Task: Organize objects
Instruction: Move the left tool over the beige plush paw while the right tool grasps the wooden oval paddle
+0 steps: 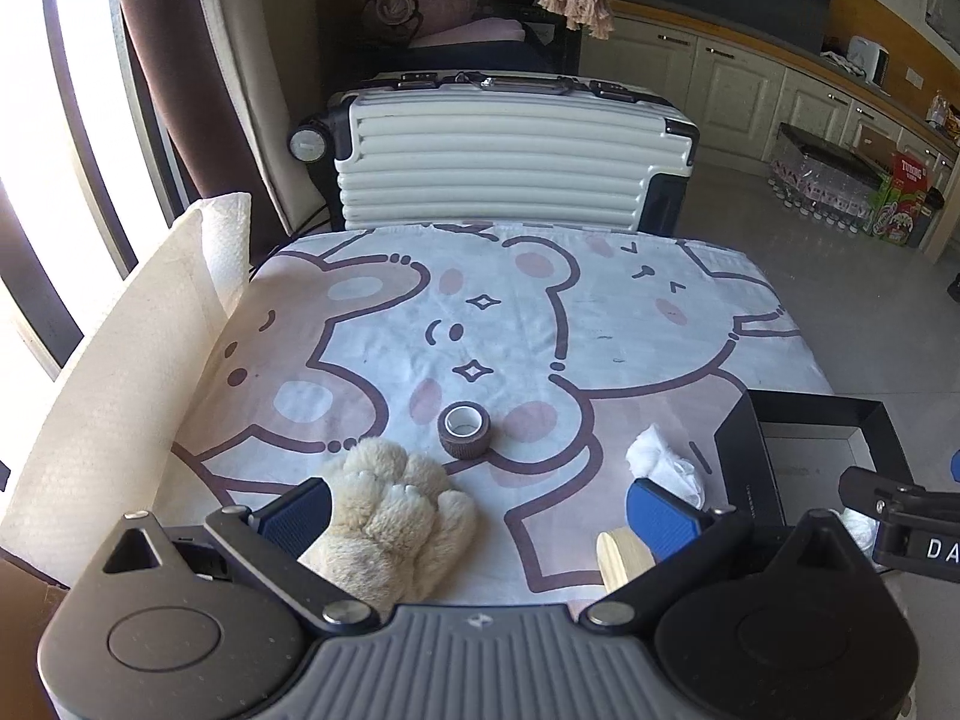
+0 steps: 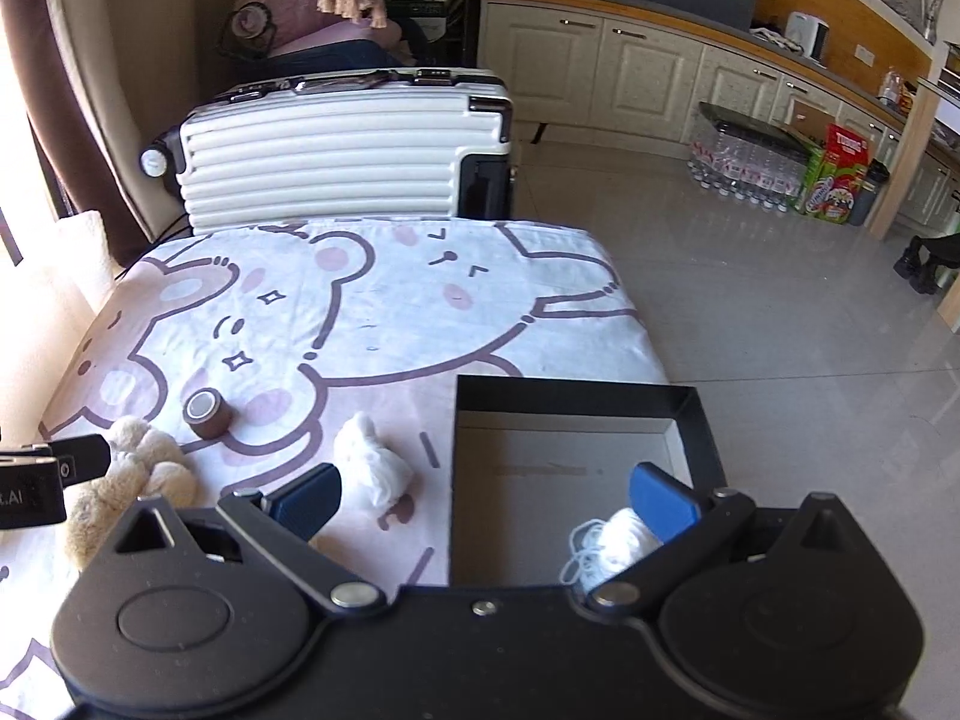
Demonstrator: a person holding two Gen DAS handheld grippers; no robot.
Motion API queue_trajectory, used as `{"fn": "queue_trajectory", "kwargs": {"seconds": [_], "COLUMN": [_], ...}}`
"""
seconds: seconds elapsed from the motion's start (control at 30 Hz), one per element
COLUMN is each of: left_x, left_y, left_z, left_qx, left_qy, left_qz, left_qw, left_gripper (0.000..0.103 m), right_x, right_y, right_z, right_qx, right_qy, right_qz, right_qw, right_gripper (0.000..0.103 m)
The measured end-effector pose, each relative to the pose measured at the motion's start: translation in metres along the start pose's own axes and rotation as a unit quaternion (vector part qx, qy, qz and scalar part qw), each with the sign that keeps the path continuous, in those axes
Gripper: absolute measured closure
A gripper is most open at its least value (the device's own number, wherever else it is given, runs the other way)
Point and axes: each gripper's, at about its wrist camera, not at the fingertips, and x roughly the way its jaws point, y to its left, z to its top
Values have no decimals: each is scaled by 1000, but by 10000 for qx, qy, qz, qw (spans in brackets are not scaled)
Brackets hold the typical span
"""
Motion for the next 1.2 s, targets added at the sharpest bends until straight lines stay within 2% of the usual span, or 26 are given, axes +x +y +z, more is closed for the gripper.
{"fn": "queue_trajectory", "kwargs": {"seconds": [0.7,1.2], "left_x": [-5,6], "left_y": [40,52], "left_z": [-4,-8], "left_qx": [-209,-279], "left_qy": [-14,-159], "left_qz": [288,298], "left_qw": [9994,9990], "left_gripper": [0,0], "right_x": [2,18], "right_y": [42,52], "right_z": [3,0], "right_qx": [-200,-189], "right_qy": [-48,258], "right_qz": [315,728], "right_qw": [9993,9968], "right_gripper": [0,0]}}
